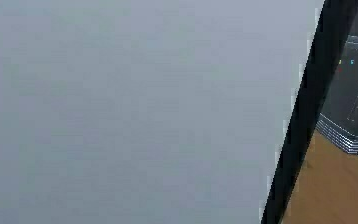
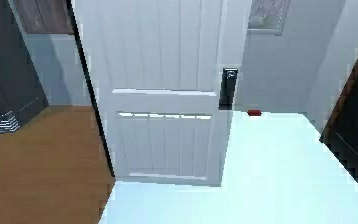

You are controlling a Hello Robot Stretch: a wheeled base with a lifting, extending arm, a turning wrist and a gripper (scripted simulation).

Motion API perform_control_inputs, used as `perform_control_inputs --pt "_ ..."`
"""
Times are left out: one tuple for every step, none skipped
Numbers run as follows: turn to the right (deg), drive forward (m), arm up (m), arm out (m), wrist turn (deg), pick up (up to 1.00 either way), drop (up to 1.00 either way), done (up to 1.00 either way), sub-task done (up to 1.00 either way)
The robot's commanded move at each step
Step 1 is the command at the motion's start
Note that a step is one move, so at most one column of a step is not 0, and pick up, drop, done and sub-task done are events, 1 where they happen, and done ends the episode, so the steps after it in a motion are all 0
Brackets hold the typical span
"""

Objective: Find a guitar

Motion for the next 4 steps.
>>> perform_control_inputs --pt "-45.0 0.00 0.00 0.00 0.0 0.00 0.00 0.00 0.00" --pt "-45.0 0.00 0.00 0.00 0.0 0.00 0.00 0.00 0.00" --pt "-24.0 0.00 0.00 0.00 0.0 0.00 0.00 0.00 0.00" --pt "0.0 0.15 0.00 0.00 0.0 0.00 0.00 0.00 0.00"
